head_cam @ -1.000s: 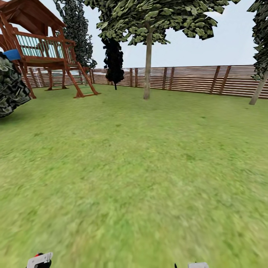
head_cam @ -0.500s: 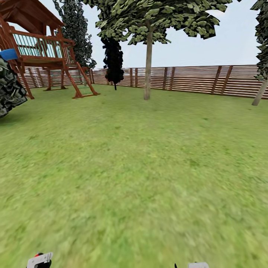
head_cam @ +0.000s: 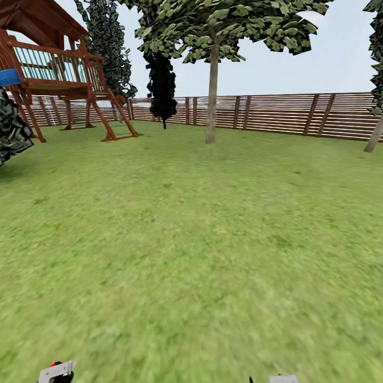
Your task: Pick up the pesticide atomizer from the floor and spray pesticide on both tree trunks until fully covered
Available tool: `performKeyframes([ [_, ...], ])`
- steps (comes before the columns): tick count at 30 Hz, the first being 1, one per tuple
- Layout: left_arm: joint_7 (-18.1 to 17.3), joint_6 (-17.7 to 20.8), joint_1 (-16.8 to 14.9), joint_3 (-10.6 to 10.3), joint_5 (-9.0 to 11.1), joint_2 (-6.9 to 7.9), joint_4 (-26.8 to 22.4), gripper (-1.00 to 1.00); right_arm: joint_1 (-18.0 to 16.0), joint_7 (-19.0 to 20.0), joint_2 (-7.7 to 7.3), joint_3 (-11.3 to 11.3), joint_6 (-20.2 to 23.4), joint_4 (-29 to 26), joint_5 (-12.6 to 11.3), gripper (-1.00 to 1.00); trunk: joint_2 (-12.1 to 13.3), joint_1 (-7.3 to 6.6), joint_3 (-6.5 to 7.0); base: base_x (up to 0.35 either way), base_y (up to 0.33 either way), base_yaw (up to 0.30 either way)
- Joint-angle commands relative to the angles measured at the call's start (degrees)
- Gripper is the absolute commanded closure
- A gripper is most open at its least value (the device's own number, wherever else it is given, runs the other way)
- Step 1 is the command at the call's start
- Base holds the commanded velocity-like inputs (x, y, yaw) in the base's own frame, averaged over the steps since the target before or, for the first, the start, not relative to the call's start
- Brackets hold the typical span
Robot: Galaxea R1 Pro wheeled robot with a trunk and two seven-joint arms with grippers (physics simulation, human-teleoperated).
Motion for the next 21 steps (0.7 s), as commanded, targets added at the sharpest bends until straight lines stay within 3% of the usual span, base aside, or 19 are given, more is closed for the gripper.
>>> performKeyframes([
  [1,-0.6,-0.09,-0.04,0.21,0.61,0.01,0.05,1.0,-0.05,-0.47,-0.01,-0.13,-0.15,0.08,0.6,-1.0,-0.02,0.02,-0.05,0.338,0.0,0.0],
  [21,-0.61,-0.09,-0.02,0.21,0.61,-0.01,0.07,1.0,-0.05,-0.47,-0.01,-0.13,-0.15,0.07,0.6,-1.0,-0.02,0.02,-0.05,0.338,0.0,0.0],
])
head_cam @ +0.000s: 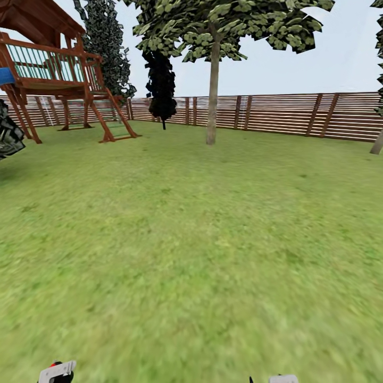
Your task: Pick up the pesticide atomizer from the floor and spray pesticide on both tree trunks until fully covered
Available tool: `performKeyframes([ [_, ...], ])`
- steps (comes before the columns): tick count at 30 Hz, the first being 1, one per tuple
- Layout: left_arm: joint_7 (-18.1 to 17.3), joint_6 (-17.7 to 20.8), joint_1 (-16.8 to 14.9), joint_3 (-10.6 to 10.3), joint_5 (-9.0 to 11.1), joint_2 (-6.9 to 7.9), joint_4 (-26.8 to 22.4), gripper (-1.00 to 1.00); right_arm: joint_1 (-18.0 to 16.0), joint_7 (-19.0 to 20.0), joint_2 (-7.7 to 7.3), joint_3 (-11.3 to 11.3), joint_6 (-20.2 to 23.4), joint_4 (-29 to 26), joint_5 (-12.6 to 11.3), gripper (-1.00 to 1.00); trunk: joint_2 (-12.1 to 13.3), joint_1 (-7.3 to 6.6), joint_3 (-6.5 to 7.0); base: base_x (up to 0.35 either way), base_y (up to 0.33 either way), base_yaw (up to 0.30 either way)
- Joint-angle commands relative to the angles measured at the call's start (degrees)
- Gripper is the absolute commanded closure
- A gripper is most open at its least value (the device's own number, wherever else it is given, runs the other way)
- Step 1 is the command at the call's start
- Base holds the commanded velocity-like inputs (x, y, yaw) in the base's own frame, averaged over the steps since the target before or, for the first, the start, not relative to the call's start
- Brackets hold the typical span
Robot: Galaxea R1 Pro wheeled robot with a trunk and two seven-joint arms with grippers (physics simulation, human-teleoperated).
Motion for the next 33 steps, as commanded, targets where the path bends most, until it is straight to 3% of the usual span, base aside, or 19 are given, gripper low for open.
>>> performKeyframes([
  [1,-0.6,-0.09,-0.05,0.21,0.61,0.02,0.06,1.0,-0.05,-0.47,-0.01,-0.13,-0.15,0.09,0.6,-1.0,-0.02,0.02,-0.05,0.338,0.0,0.0],
  [33,-0.59,-0.09,-0.06,0.21,0.61,-0.01,0.06,1.0,-0.05,-0.47,-0.01,-0.13,-0.15,0.09,0.6,-1.0,-0.02,0.02,-0.05,0.338,0.0,0.0],
])
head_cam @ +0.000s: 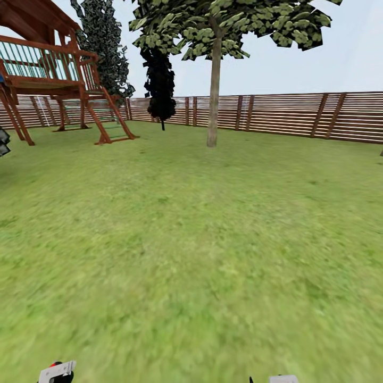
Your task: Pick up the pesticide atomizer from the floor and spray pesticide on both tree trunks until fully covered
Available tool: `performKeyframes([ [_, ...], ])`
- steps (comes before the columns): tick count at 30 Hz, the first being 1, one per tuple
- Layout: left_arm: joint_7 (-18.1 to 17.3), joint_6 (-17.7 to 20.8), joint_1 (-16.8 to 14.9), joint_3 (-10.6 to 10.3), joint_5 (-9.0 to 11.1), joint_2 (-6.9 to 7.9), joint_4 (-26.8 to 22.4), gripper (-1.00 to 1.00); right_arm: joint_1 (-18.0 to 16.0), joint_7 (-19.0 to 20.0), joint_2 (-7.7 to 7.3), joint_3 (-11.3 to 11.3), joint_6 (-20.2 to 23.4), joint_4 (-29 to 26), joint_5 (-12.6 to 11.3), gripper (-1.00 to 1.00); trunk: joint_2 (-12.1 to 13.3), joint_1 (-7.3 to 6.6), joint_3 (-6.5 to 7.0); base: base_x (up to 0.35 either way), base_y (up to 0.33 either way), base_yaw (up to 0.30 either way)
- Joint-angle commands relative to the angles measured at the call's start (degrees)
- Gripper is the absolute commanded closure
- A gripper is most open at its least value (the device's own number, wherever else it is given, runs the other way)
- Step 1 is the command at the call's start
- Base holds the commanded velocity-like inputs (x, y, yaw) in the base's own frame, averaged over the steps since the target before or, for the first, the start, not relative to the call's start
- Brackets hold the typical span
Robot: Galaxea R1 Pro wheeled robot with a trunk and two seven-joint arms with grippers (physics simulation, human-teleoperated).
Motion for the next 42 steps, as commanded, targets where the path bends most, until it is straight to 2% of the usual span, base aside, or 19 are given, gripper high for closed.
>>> performKeyframes([
  [1,-0.6,-0.09,-0.04,0.21,0.61,0.0,0.06,1.0,-0.05,-0.47,-0.01,-0.13,-0.15,0.09,0.6,-1.0,-0.02,0.02,-0.05,0.338,0.0,0.0],
  [42,-0.61,-0.09,-0.02,0.21,0.61,0.03,0.06,1.0,-0.05,-0.47,-0.01,-0.13,-0.15,0.09,0.6,-1.0,-0.02,0.02,-0.05,0.338,0.0,0.0],
])
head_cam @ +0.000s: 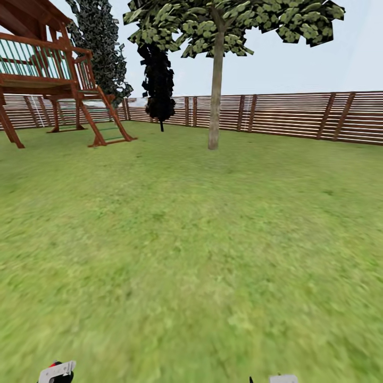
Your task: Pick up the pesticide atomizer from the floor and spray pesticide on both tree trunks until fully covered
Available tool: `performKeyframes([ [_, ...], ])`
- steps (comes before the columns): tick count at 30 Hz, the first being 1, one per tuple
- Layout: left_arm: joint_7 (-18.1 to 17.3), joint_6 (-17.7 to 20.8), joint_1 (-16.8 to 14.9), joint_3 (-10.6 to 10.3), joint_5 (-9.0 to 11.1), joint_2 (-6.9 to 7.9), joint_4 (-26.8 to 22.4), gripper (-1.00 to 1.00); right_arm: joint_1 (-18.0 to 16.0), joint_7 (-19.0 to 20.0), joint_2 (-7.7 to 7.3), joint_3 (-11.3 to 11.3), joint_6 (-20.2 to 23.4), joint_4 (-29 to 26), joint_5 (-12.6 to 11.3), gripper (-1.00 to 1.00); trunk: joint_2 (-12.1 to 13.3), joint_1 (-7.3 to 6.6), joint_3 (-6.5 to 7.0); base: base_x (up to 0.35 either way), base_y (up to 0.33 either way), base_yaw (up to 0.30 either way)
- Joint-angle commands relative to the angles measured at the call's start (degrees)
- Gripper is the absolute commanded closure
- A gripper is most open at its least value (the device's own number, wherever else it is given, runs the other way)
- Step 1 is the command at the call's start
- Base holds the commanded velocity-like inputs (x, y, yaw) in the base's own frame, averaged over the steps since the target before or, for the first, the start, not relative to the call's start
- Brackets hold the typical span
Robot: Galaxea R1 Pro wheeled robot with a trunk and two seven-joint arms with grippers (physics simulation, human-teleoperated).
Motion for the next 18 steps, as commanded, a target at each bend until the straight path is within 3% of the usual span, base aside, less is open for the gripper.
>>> performKeyframes([
  [1,-0.6,-0.09,-0.05,0.19,0.6,0.0,0.06,1.0,-0.05,-0.47,-0.01,-0.13,-0.15,0.1,0.6,-1.0,-0.02,0.02,-0.05,0.338,0.0,0.0],
  [18,-0.63,-0.09,-0.05,0.19,0.6,-0.04,0.06,1.0,-0.05,-0.47,-0.01,-0.13,-0.15,0.09,0.6,-1.0,-0.02,0.02,-0.05,0.338,0.0,0.0],
])
